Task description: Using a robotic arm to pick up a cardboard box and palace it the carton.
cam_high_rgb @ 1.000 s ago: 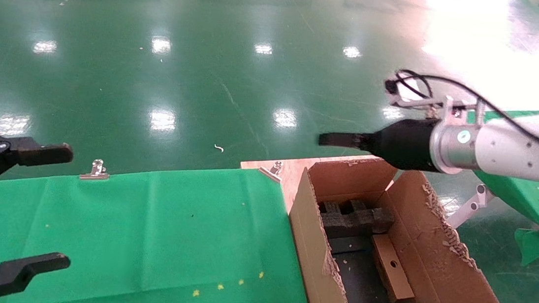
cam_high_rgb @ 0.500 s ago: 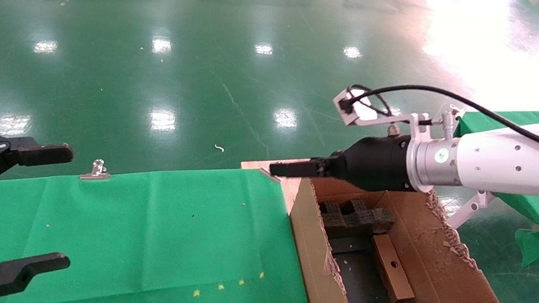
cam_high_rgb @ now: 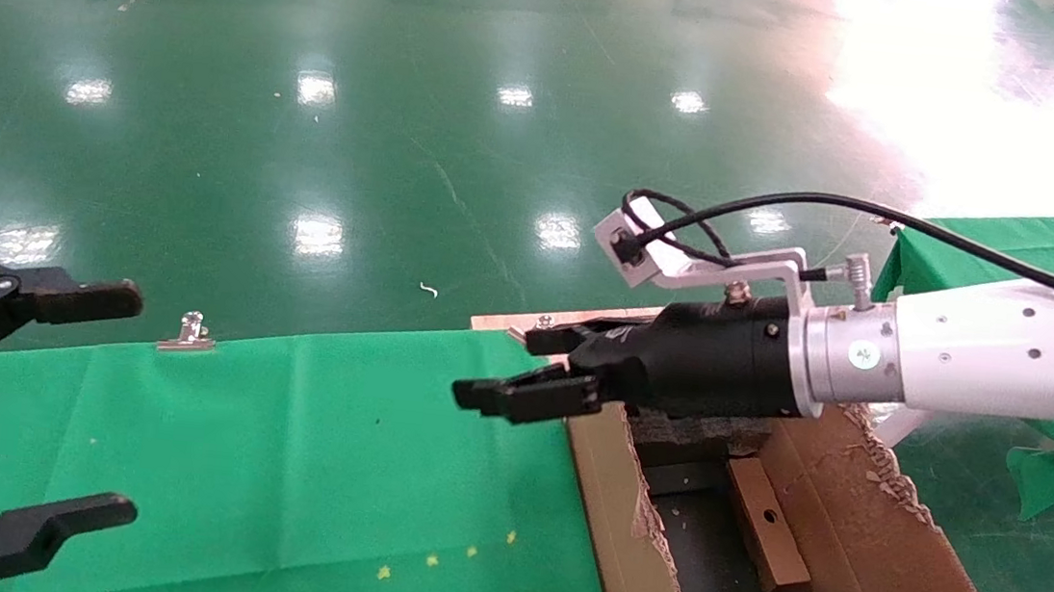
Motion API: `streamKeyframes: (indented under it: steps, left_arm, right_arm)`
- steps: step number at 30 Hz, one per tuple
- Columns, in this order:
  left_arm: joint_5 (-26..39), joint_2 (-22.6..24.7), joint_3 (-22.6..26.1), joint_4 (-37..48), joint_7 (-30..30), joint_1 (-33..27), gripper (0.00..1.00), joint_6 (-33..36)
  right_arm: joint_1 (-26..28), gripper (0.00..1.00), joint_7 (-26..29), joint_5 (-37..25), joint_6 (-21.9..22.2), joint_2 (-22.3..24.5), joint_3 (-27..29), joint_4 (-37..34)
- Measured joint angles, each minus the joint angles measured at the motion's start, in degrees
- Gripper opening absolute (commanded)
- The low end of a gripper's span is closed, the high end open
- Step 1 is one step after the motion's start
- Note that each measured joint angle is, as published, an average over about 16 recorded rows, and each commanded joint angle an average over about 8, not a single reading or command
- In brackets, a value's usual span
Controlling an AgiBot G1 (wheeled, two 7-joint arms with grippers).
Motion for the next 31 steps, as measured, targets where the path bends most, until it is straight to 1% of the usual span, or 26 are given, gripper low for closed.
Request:
streamKeyframes:
  steps: [23, 24, 31]
  left_arm:
    - [-0.02, -0.01, 0.02, 0.0, 0.01, 0.0, 1.0, -0.01]
    - [-0.02, -0.01, 0.02, 0.0, 0.01, 0.0, 1.0, -0.01]
    - [-0.02, -0.01, 0.02, 0.0, 0.01, 0.0, 1.0, -0.01]
  right_arm:
    - [-19.85, 1.0, -37.25, 17.98, -18.44, -2.22, 30.33, -1.7]
    - [-20.62, 1.0, -38.63, 18.68, -19.15, -2.31, 31.51, -1.76]
    - [-23.38, 1.0, -43.78, 21.19, -21.71, -2.62, 35.75, -2.0]
